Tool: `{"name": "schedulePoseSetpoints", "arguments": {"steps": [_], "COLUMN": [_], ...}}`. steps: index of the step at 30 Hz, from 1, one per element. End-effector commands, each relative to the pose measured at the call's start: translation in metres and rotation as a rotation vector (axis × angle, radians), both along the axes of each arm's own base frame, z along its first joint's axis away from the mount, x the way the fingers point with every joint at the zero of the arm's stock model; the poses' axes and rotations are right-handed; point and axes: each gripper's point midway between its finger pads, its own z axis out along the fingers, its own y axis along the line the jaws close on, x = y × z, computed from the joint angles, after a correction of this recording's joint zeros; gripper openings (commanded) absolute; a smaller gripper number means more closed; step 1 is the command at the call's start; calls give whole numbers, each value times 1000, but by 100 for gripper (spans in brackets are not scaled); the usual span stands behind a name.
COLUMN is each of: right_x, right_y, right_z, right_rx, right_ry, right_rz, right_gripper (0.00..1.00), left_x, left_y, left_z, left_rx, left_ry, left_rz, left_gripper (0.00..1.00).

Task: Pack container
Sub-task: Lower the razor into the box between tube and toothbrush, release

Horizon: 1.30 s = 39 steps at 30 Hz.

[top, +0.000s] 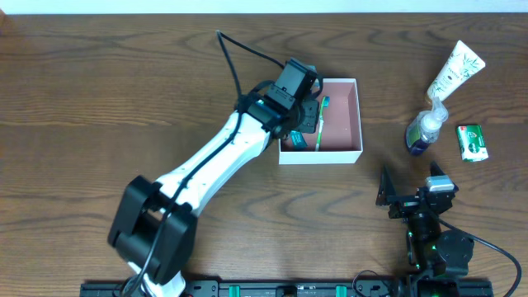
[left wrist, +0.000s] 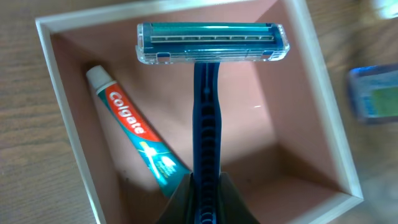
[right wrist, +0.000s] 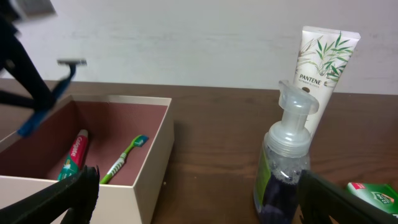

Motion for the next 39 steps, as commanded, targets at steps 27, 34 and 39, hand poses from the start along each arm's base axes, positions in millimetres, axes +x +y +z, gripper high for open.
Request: {"name": "schedulePoseSetpoints", "arguments": {"steps": [27, 34, 39], "right_x": [0, 0, 0], "right_y": [2, 2, 2], "right_z": [-1, -1, -1], "right_rx": [-19, -19, -19], "right_ry": [-2, -2, -2], "right_rz": [6, 6, 6], "right_gripper": [99, 99, 99], "left_x": [23, 23, 23], "left_y": [30, 30, 30], "left_z": [-63, -63, -63], "left_rx": [182, 182, 182], "left_ry": [22, 22, 22], "left_rz": [153, 153, 153], "left_gripper": [11, 12, 12]}}
